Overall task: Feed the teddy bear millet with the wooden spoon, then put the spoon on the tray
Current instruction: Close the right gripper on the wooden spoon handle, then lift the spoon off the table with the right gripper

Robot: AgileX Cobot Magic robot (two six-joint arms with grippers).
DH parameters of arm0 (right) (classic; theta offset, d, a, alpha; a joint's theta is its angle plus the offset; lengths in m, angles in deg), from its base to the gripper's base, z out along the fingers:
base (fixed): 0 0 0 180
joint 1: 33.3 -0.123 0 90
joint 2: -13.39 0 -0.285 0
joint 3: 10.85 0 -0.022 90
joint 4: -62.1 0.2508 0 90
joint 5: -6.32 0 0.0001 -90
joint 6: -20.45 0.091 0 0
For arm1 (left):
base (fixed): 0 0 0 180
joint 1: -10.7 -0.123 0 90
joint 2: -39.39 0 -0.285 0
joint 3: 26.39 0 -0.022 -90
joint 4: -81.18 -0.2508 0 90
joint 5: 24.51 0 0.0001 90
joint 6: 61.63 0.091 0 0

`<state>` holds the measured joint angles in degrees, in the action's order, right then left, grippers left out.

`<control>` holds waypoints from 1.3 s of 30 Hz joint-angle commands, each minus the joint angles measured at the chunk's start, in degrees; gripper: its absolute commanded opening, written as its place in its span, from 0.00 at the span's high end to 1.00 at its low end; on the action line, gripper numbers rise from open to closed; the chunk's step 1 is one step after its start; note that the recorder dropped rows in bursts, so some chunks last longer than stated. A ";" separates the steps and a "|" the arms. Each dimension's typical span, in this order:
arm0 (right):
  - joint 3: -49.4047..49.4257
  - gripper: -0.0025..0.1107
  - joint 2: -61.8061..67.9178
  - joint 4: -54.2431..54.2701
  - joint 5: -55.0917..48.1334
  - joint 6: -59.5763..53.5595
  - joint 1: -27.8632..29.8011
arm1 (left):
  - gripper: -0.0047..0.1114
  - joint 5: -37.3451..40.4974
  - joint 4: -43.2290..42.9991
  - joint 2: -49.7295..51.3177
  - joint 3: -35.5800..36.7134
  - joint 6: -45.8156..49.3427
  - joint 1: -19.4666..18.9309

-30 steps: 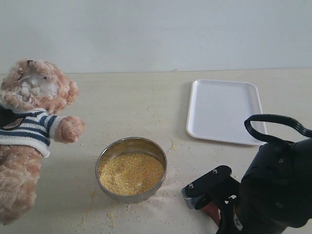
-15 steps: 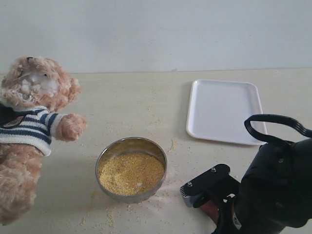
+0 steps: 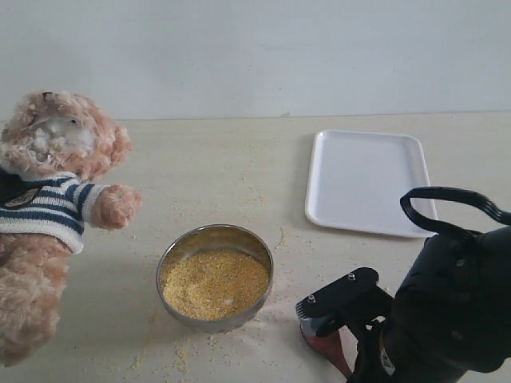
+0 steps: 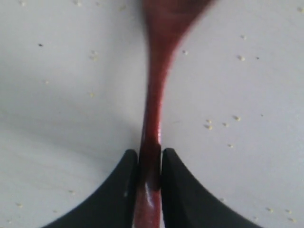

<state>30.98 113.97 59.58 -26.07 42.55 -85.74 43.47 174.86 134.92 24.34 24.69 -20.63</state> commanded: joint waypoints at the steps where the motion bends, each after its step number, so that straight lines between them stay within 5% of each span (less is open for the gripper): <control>1: 0.08 0.86 -0.07 -0.21 0.06 1.01 0.49 | 0.92 1.98 1.19 -0.59 0.16 0.26 -0.08; 8: 0.08 0.84 -0.07 -0.21 0.20 1.28 0.49 | 0.92 1.98 1.19 -0.59 0.16 0.26 -0.08; 15: 0.08 0.68 -0.07 -0.21 0.20 1.28 0.49 | 0.92 1.98 1.19 -0.59 0.16 0.26 -0.08; 39: 0.08 0.68 5.33 -1.79 4.70 1.82 0.58 | 0.92 1.98 1.62 -0.59 0.16 0.26 -0.08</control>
<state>30.51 116.76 58.24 -23.49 43.83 -85.36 43.58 175.20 134.92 24.34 24.81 -20.63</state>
